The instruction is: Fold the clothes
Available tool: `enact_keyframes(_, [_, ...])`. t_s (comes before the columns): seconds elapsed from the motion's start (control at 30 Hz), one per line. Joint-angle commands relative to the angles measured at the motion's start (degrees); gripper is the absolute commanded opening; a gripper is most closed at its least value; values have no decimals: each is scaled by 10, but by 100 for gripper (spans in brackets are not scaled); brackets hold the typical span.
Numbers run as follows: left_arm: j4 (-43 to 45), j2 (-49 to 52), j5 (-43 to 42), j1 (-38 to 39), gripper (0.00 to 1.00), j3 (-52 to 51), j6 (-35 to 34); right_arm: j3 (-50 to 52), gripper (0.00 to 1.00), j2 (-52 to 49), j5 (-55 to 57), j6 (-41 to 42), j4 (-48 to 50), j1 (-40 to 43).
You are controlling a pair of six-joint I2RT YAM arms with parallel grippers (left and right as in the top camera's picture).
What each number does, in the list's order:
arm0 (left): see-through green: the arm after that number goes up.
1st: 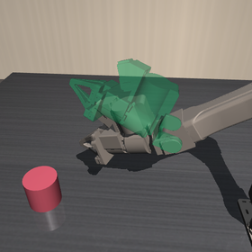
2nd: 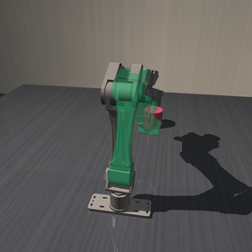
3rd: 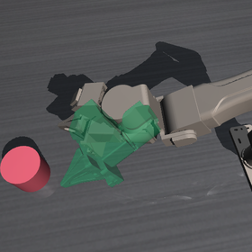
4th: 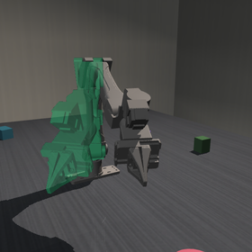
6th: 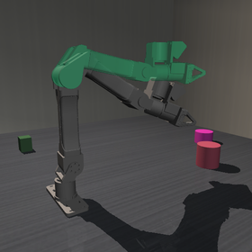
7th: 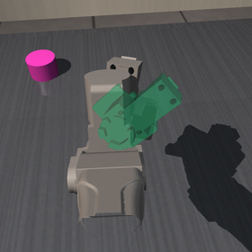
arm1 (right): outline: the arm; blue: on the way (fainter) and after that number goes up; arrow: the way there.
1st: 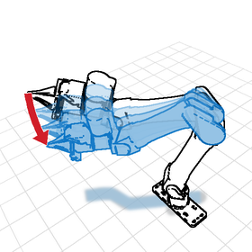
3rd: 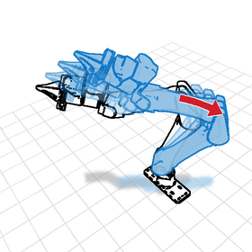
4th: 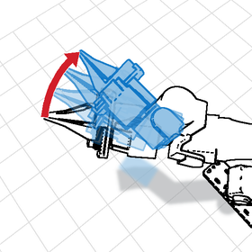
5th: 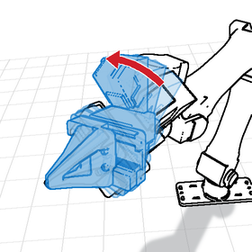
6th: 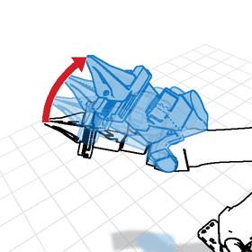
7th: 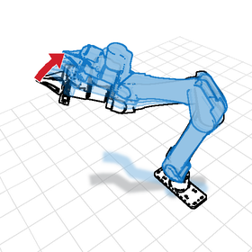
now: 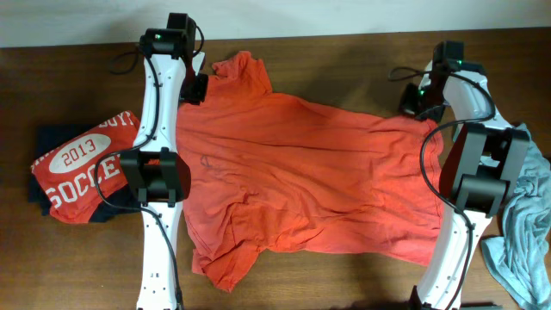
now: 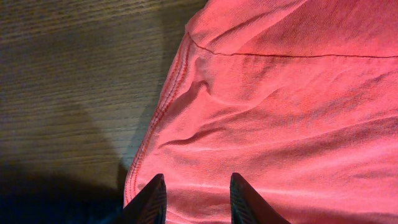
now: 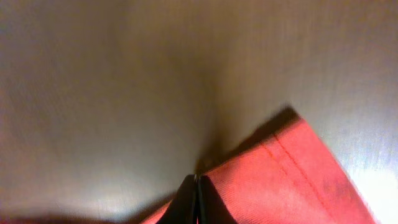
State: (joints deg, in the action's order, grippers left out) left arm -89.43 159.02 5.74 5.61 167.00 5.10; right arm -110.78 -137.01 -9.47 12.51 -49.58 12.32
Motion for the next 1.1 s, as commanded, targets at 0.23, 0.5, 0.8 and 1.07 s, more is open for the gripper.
enact_keyframes(0.23, [-16, 3, -11, 2, 33, 10, 10, 12, 4, -30, 14, 60, 190, 9])
enact_keyframes(0.5, [-16, 3, -35, 2, 40, 10, 12, -86, 12, 7, -162, 27, 82, 50])
enact_keyframes(0.8, [-4, 4, -134, 2, 17, 10, 101, -151, 9, 54, -199, -16, -172, 61])
enact_keyframes(1.07, [4, 23, -225, 27, 5, 8, 216, -50, 8, 51, -66, -16, -226, 10])
